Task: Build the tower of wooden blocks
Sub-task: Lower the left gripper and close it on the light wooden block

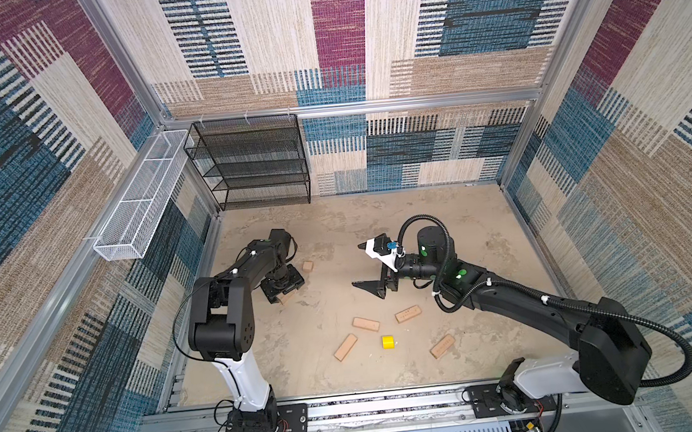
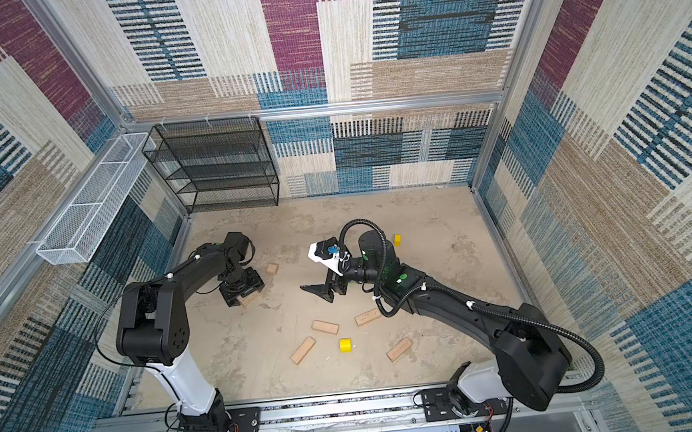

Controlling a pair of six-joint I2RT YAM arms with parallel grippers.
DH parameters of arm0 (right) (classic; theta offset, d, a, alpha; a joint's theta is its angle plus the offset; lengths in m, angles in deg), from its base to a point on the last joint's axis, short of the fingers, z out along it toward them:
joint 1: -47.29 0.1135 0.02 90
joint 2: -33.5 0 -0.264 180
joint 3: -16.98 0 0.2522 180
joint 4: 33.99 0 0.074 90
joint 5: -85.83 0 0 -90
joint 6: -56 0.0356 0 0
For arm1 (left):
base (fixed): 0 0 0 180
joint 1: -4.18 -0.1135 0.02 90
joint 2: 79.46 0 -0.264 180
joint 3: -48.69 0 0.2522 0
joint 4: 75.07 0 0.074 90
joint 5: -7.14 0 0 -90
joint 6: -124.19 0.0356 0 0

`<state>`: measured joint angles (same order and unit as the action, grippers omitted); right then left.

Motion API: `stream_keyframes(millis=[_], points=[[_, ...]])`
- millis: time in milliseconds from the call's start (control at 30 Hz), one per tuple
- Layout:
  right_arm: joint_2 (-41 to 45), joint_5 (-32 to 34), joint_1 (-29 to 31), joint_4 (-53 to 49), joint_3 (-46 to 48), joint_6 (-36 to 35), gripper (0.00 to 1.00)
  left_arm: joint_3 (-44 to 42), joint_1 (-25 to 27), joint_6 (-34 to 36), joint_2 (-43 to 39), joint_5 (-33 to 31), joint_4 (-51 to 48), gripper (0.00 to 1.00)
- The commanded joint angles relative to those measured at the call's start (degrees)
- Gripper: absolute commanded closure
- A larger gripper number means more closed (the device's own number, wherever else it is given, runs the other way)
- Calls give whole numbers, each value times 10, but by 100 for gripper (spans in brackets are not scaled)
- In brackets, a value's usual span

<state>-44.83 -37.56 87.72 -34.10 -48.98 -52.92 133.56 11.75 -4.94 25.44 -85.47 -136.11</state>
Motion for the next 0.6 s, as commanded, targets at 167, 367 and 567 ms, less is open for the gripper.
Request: stream_keyframes(millis=[167, 367, 567], points=[[6, 3, 3, 17, 3, -7, 0, -3, 2, 34, -9, 7, 4, 34], [7, 5, 4, 16, 3, -8, 0, -10, 3, 45, -15, -7, 4, 25], [6, 6, 5, 16, 5, -10, 0, 4, 2, 68, 4, 19, 2, 8]])
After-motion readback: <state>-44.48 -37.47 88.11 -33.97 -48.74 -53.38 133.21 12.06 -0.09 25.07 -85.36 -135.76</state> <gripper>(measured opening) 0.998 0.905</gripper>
